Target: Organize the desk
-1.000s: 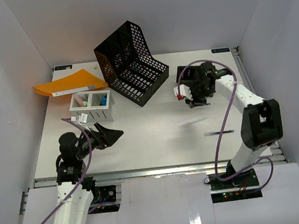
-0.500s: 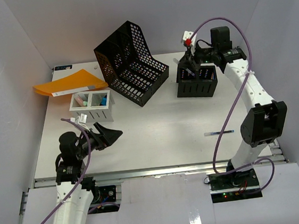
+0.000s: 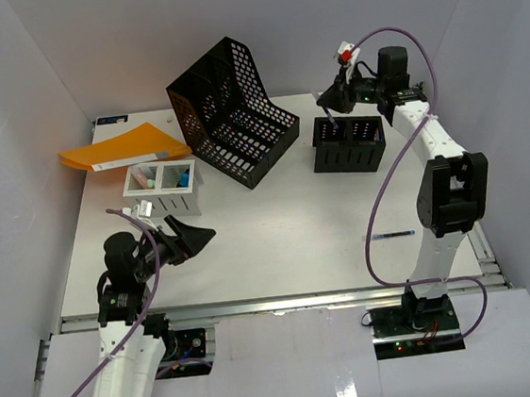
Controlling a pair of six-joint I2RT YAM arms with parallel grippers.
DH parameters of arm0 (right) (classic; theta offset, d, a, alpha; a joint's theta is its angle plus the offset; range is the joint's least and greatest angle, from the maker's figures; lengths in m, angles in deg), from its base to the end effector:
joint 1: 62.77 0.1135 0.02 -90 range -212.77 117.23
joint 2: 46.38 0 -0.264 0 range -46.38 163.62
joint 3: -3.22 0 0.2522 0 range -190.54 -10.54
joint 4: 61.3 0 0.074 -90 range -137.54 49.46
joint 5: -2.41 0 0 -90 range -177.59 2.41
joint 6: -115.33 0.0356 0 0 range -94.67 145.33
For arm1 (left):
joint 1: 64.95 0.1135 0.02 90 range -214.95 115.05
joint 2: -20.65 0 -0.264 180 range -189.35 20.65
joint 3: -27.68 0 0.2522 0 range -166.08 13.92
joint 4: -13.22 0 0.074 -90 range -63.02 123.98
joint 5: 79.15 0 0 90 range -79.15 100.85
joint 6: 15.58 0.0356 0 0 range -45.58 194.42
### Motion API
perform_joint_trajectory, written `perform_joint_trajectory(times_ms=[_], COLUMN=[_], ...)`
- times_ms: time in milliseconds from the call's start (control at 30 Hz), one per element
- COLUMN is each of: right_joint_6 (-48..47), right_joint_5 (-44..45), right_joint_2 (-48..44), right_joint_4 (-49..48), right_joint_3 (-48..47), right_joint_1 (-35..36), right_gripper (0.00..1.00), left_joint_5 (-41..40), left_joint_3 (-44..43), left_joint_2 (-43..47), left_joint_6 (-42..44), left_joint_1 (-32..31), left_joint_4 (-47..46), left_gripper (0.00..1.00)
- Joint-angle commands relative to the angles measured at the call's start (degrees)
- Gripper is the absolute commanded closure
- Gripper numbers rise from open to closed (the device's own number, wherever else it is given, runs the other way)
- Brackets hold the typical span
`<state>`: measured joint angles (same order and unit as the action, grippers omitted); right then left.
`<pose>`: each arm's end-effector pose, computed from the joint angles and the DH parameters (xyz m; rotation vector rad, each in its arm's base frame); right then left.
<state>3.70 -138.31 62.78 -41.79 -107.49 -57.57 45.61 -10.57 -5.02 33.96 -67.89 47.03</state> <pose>0.4462 0.0683 0.3399 -0.9709 1.5281 0.6251 0.1232 -0.0267 0.2454 -0.2356 2.0148 -1.0787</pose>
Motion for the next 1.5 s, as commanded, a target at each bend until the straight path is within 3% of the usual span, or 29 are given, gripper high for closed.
perform_joint_trajectory(times_ms=[0,233,567,700,800,1000,1067,1167,1233,1333,1467], right_joint_6=[3.38,5.73,6.34,4.24,-1.18,-26.35,-37.94,-51.92,-59.62,-62.41,-57.47], right_joint_5=[-2.54,-2.02,-0.66,1.26,2.51,1.26,2.9,7.51,10.83,18.92,29.62], right_joint_2=[2.23,3.33,0.11,-7.13,-14.58,-21.39,-22.69,-25.33,-27.13,-30.87,-33.21], right_joint_4=[-8.74,-16.24,-19.22,-16.29,-6.91,33.7,46.42,57.65,60.72,56.91,48.65], right_joint_3=[-0.34,7.08,14.51,17.1,17.04,10.91,12.97,19.66,24.99,33.0,40.6], right_joint_1=[-1.73,-2.21,-3.26,-4.14,-4.33,-4.32,-4.32,-4.31,-4.23,-3.06,1.3], right_gripper=[0.9,0.84,0.48,0.4,0.35,0.26,0.26,0.26,0.27,0.29,0.31], left_joint_5=[-0.66,-1.0,1.71,3.09,4.44,6.61,7.55,8.95,9.36,10.05,9.63], left_joint_3=[-2.14,-3.66,-2.76,-2.09,-2.18,-3.52,-4.02,-4.32,-4.12,-3.6,-3.13], left_joint_2=[-0.28,-1.45,-3.6,-4.24,-5.53,-8.91,-9.2,-9.22,-9.18,-8.88,-7.54], left_joint_6=[0.7,2.19,3.54,4.14,5.4,10.05,10.98,12.08,12.03,11.69,11.31], left_joint_1=[0.28,0.3,0.29,0.3,0.23,0.3,0.3,0.3,0.3,0.3,0.3], left_joint_4=[0.23,-0.75,-6.57,-9.81,-12.04,-12.84,-12.76,-12.96,-13.28,-13.54,-13.59], left_gripper=[0.02,0.02,0.02,0.02,0.02,0.02,0.02,0.02,0.02,0.02,0.02])
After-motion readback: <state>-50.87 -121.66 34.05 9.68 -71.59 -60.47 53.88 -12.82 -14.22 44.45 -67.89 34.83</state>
